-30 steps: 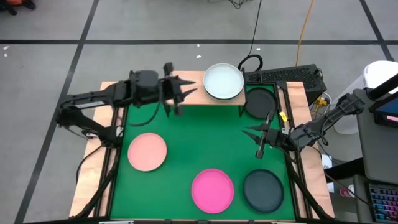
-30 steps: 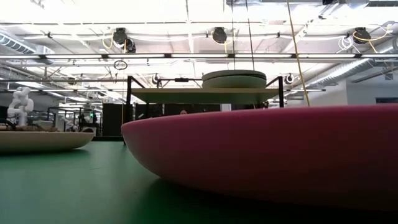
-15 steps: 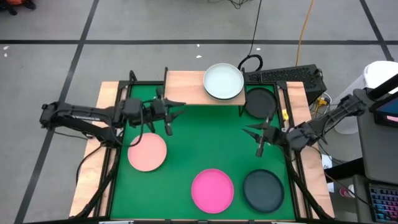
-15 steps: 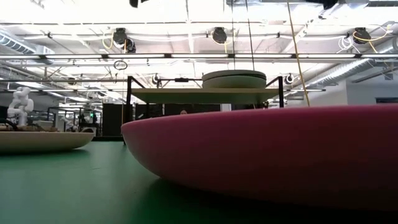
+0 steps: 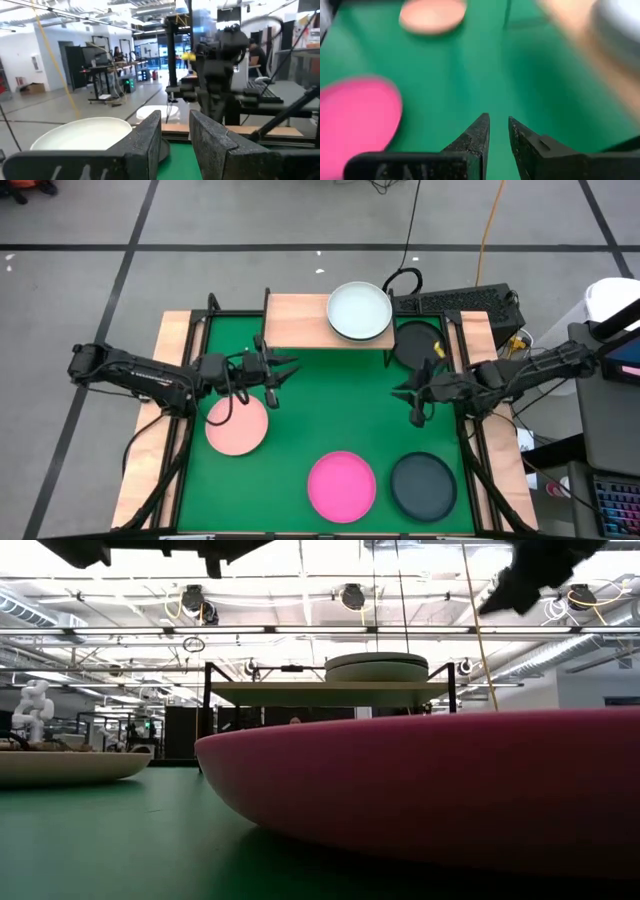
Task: Place and stack plates onto a shelf
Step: Put the dark blue plate on the shelf
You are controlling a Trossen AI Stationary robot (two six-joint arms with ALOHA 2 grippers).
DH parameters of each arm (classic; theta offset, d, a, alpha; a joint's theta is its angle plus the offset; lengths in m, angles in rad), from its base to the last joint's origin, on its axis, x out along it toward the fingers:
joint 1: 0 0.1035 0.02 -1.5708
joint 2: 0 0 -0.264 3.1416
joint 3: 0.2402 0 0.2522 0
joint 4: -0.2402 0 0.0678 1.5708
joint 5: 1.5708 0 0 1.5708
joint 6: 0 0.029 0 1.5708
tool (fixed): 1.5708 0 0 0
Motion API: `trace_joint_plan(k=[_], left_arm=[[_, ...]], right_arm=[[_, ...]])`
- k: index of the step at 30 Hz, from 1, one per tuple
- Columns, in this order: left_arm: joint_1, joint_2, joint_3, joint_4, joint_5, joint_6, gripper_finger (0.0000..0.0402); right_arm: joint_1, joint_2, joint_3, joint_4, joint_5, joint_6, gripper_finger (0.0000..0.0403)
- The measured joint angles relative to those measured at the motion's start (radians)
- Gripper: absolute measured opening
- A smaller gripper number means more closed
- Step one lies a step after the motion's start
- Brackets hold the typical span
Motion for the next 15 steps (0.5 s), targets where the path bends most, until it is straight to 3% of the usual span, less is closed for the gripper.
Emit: trace_joint_plan(k=[4,15], left_arm=[[0.000,0.001,0.000,0.000,0.000,-0.038,0.0108],[0.000,0.001,0.000,-0.004,0.000,-0.096,0.0108]], right_arm=[[-0.026,0.060,-0.014,-0.105,-0.201,0.060,0.0055],[-0.029,0.169,-0.161,-0.102,-0.579,0.216,0.0055]])
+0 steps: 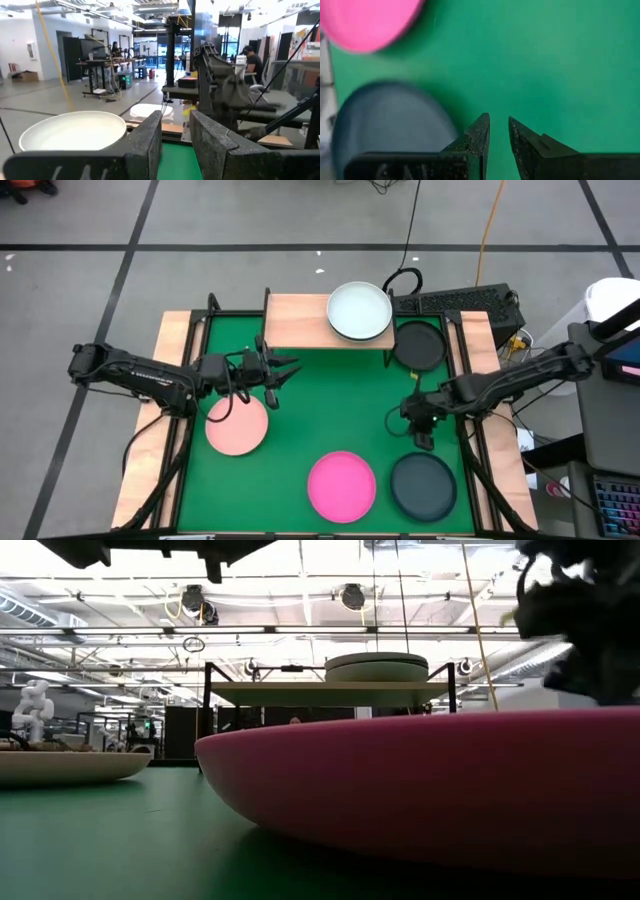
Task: Place and stack plates onto a shelf
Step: Put the dark blue plate on the shelf
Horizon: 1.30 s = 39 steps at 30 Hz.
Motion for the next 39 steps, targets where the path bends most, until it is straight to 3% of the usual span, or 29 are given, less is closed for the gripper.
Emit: trace_joint_plan(k=[9,14,29,36,39], left_arm=[[0.000,0.000,0.000,-0.006,0.000,0.001,0.0108],[0.000,0.000,0.000,-0.011,0.000,-0.006,0.0108],[0.000,0.000,0.000,-0.041,0.000,-0.023,0.0108],[0.000,0.000,0.000,-0.041,0.000,-0.023,0.0108],[0.000,0.000,0.000,-0.041,0.000,-0.023,0.0108]], right_arm=[[0.001,0.013,-0.108,0.014,-0.180,0.051,0.0055],[0.005,0.013,-0.132,0.106,-0.252,0.057,0.0055],[0.028,0.013,-0.300,0.359,-0.275,0.138,0.0055],[0.028,0.012,-0.322,0.371,-0.281,0.164,0.0053],[0.028,0.012,-0.322,0.377,-0.285,0.161,0.0034]])
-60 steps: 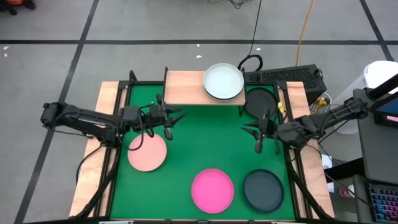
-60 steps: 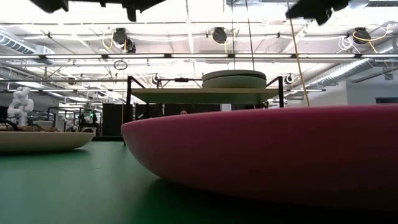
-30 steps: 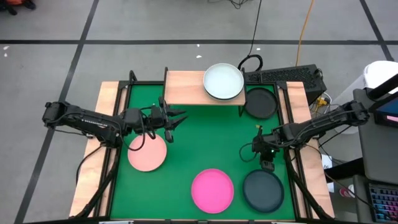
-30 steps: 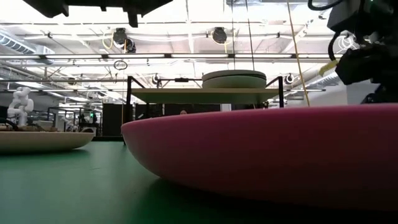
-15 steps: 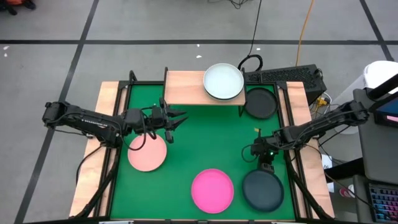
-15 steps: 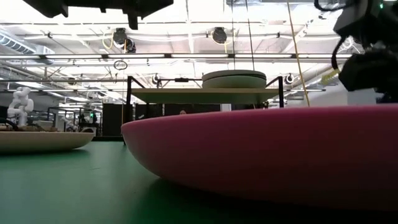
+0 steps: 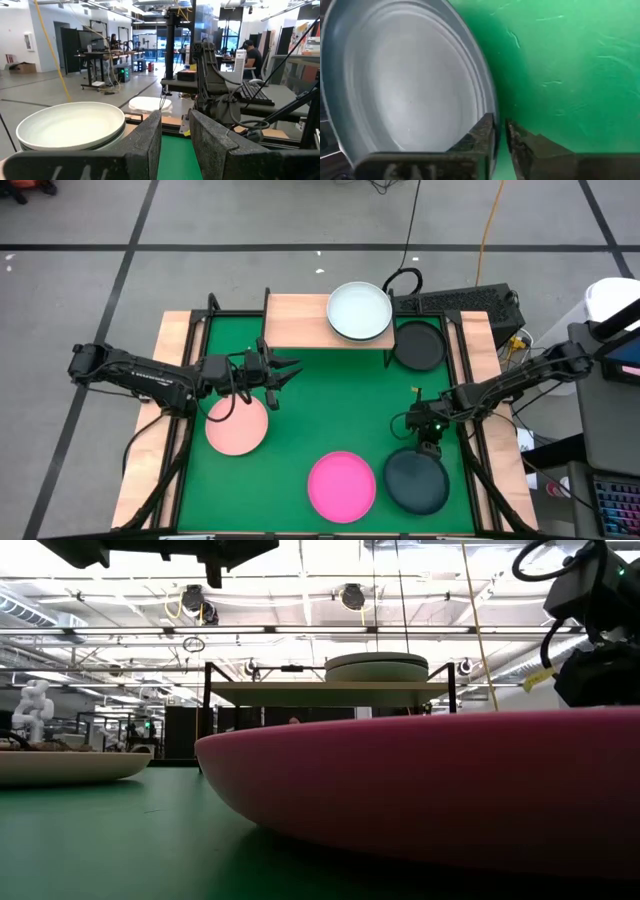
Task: Place and stack plates onto a shelf
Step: Put the dark blue plate on the shelf
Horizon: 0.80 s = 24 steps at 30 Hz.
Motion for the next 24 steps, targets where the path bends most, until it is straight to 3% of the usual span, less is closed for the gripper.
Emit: trace_joint_plan(k=[3,11,20,24], left_arm=[[0.000,0.000,0.000,-0.001,0.000,0.000,0.0108],[0.000,0.000,0.000,-0.013,0.000,0.007,0.0108],[0.000,0.000,0.000,-0.013,0.000,0.007,0.0108],[0.001,0.000,0.000,-0.013,-0.002,0.044,0.0108]], right_arm=[[0.000,-0.002,0.000,0.000,-0.001,-0.019,0.0007],[-0.002,-0.072,0.031,0.034,0.012,-0.038,0.0002],[-0.017,-0.191,0.153,0.037,0.179,-0.161,0.0001],[-0.067,-0.190,0.206,0.059,0.316,-0.252,0.0001]])
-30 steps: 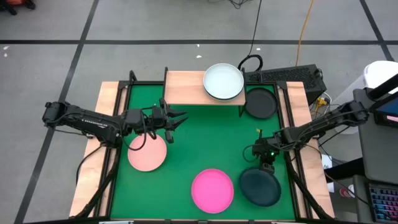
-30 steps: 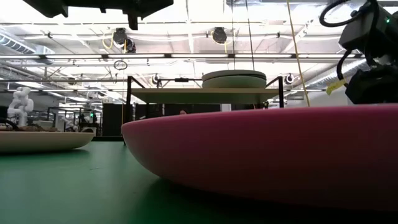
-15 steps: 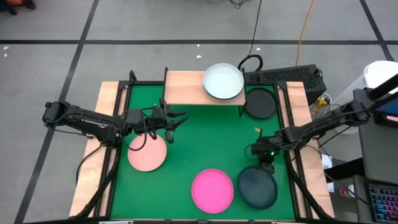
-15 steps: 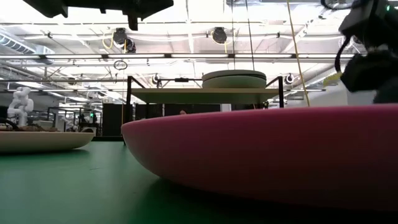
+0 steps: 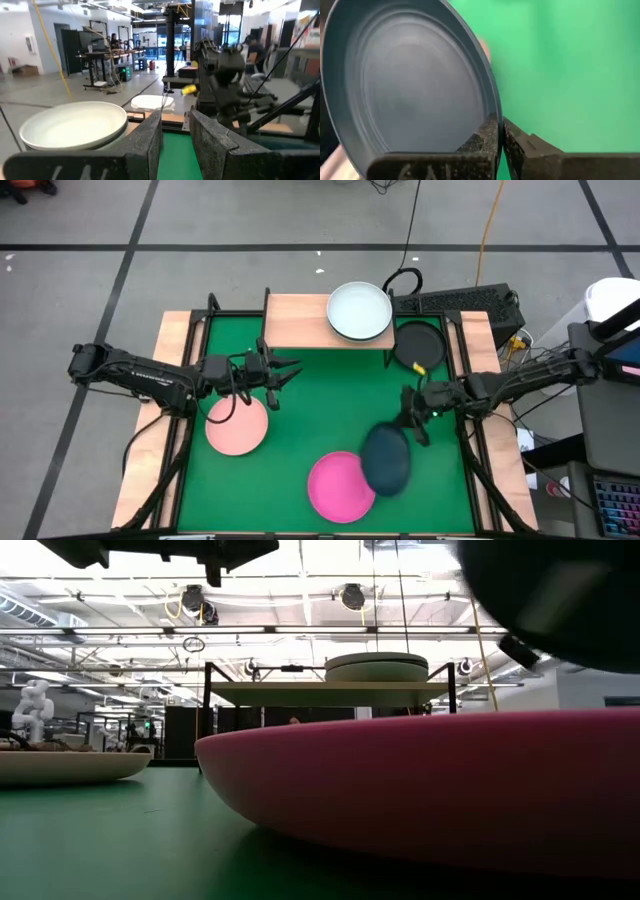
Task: Place and stack plates onto a shelf
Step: Put the dark blue plate on the shelf
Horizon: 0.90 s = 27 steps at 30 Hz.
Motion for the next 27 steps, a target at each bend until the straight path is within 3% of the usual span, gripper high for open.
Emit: trace_joint_plan(k=[5,9,19,27], left_arm=[[0.038,-0.041,0.010,-0.018,-0.126,0.075,0.0108],[0.103,-0.114,0.041,-0.144,-0.134,0.077,0.0108],[0.199,-0.289,0.157,-0.391,-0.135,0.109,0.0108],[0.201,-0.337,0.176,-0.484,-0.135,0.110,0.0108]], right_arm=[[-0.123,0.048,0.062,0.202,0.101,-0.095,0.0001],[-0.239,0.125,0.137,0.376,0.142,-0.110,0.0000],[-0.526,0.479,0.512,0.391,0.131,-0.244,0.0000],[-0.709,0.767,0.814,0.388,0.030,-0.274,0.0000]])
